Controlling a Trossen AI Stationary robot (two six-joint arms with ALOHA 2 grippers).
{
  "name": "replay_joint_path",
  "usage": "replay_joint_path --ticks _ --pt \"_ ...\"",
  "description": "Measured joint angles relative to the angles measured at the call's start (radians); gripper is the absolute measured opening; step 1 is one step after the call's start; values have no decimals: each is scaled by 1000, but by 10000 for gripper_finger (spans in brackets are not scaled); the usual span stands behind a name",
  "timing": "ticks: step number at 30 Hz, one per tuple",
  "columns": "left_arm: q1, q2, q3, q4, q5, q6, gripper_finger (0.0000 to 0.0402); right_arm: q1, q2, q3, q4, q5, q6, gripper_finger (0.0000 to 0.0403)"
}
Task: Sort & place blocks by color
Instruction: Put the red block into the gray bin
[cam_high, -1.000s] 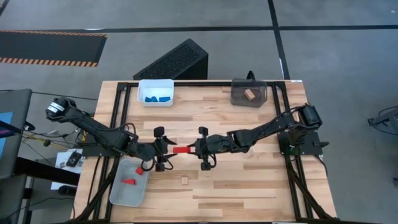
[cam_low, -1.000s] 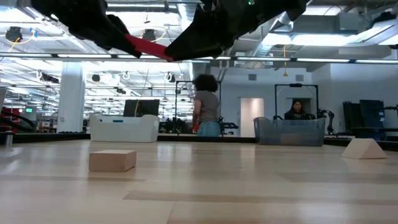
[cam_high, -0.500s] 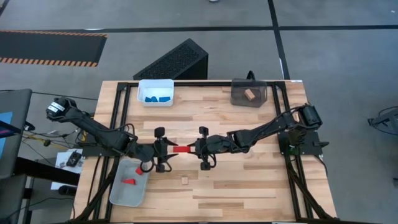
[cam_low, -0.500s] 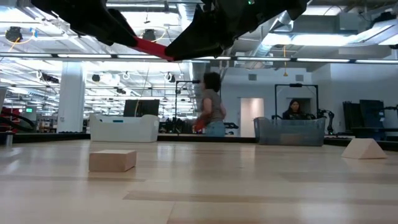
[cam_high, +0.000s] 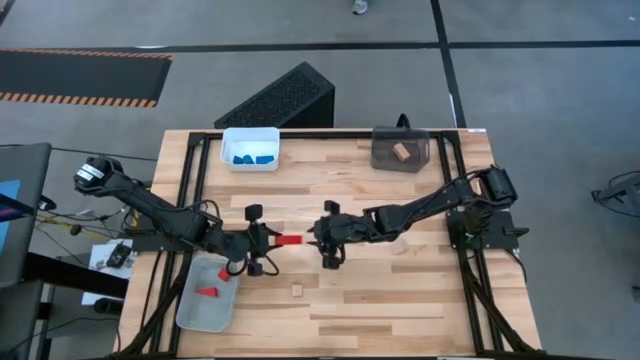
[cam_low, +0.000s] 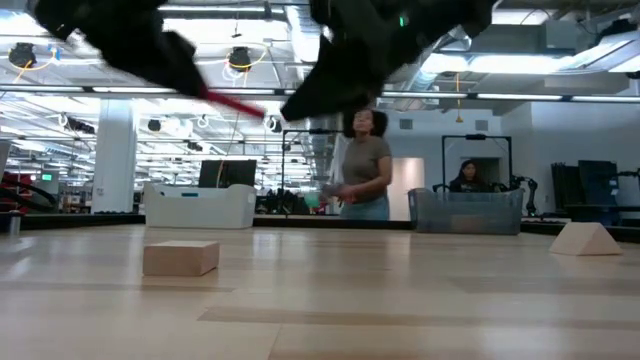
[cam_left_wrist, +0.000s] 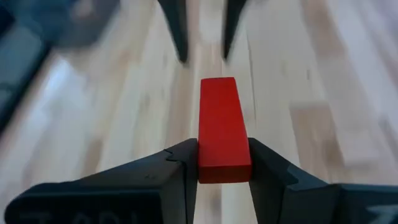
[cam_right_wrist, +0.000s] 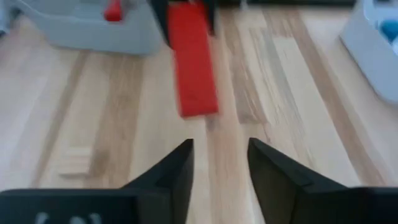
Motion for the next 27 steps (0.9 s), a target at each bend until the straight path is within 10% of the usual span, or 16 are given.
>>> replay_joint_path --ticks 5,12,27 --pt "-14 -2 0 -198 24 -138 93 -23 1 1 -17 0 70 221" --pt "-74 -8 144 -619 305 -421 85 -46 1 0 -26 0 68 238" --pt "-382 -8 290 -841 641 -954 94 -73 1 0 6 -2 39 226"
